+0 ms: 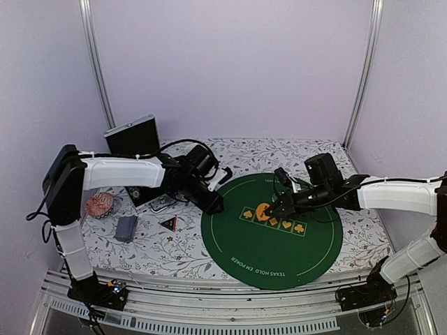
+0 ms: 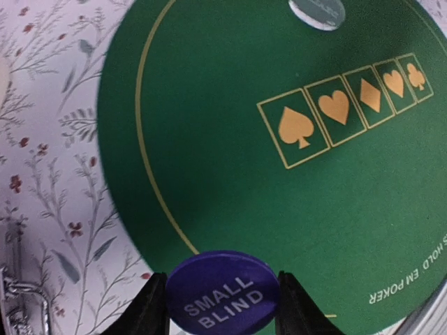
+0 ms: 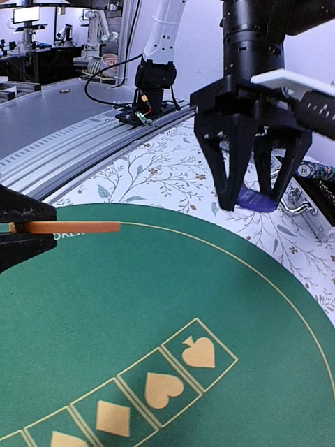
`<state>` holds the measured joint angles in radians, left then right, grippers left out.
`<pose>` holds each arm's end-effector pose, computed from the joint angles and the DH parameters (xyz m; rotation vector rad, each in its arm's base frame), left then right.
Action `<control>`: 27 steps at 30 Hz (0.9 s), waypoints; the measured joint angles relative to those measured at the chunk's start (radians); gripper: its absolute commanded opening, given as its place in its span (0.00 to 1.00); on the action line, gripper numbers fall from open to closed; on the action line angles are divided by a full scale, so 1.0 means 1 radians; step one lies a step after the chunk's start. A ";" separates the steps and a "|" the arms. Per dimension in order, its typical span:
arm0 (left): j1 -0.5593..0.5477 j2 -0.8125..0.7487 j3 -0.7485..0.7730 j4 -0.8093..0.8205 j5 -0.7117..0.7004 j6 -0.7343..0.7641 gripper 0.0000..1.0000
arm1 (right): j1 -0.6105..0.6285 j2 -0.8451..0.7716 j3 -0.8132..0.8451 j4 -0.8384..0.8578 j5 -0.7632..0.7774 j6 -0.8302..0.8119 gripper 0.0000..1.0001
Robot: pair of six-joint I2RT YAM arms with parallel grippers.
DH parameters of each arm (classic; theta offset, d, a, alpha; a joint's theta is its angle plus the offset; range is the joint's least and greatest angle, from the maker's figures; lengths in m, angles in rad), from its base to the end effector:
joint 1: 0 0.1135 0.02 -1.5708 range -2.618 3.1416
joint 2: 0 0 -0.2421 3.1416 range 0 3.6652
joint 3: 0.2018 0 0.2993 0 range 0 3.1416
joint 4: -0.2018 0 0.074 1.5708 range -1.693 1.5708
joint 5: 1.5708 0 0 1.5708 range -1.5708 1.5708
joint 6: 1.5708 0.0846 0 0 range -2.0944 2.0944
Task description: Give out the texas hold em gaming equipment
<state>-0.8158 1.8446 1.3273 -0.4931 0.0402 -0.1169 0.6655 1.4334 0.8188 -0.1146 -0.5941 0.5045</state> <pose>0.3088 -0.3332 0.1194 0.9154 2.4676 -0.3878 0.2606 0.2648 0.1372 -0.5356 2.4336 1.2402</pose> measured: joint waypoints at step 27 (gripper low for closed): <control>-0.061 0.030 -0.044 -0.060 0.091 0.049 0.98 | 0.059 -0.063 -0.319 -0.159 -0.061 0.178 0.30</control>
<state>-0.8768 1.8744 1.2831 -0.5526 0.1314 -0.0677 0.7246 1.3708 0.5003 -0.2737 -0.6548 0.6823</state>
